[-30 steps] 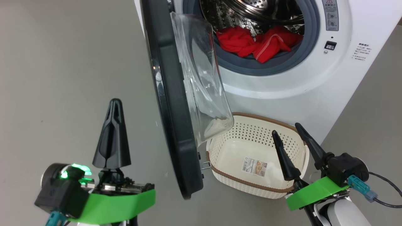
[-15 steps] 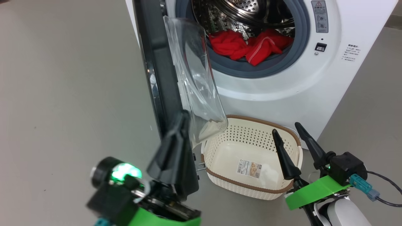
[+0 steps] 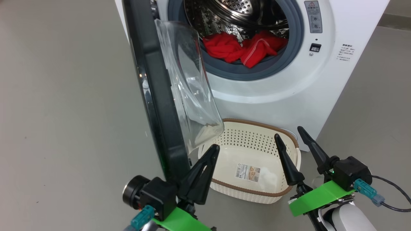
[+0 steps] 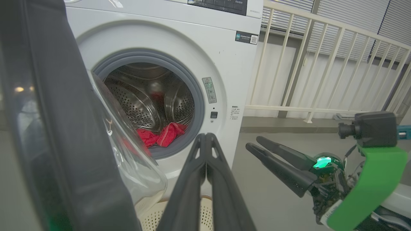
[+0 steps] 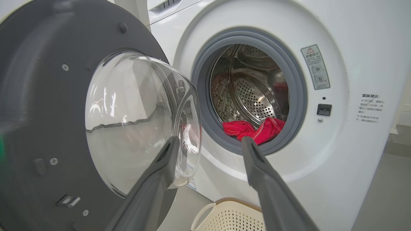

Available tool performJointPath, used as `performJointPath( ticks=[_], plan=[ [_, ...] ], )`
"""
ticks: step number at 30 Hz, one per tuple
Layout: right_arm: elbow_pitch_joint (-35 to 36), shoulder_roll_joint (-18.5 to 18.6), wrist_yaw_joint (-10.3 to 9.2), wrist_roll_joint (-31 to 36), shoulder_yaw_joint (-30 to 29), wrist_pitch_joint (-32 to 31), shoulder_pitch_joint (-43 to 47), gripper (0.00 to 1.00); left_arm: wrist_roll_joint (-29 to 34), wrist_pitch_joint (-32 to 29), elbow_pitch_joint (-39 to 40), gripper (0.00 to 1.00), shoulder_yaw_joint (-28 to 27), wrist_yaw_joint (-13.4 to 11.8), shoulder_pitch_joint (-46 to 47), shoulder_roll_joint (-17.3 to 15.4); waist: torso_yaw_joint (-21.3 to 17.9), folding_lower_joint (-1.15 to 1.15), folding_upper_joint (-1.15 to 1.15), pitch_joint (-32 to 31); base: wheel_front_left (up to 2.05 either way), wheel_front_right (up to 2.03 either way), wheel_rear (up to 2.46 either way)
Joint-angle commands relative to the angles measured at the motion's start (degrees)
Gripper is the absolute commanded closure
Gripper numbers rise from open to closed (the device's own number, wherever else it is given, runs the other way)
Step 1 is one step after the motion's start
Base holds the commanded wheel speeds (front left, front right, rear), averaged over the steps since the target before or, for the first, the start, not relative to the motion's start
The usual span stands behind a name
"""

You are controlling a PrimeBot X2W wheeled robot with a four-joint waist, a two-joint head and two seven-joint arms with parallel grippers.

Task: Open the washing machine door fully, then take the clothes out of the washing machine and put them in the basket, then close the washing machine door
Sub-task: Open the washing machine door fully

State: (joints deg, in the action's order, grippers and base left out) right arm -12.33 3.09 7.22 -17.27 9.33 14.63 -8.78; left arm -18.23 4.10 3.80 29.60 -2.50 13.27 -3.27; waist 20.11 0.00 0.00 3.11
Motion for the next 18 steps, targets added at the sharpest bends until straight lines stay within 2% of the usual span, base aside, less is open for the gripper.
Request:
performJointPath(
  ticks=[1,18],
  plan=[
    [1.4,-0.2,0.26,-0.2,1.3,0.4,-2.1,0.0,-0.1,0.0,0.3,1.0,-2.2,-0.8,0.9,-0.7,-0.4,0.0,0.0,0.0,0.0,0.0,0.0],
    [2.0,-0.2,0.26,0.3,2.1,0.4,-2.4,0.0,-2.2,0.6,-3.8,1.0,-5.7,-4.0,0.1,-1.3,1.3,0.0,0.0,0.7,0.0,0.0,0.0]
  ],
)
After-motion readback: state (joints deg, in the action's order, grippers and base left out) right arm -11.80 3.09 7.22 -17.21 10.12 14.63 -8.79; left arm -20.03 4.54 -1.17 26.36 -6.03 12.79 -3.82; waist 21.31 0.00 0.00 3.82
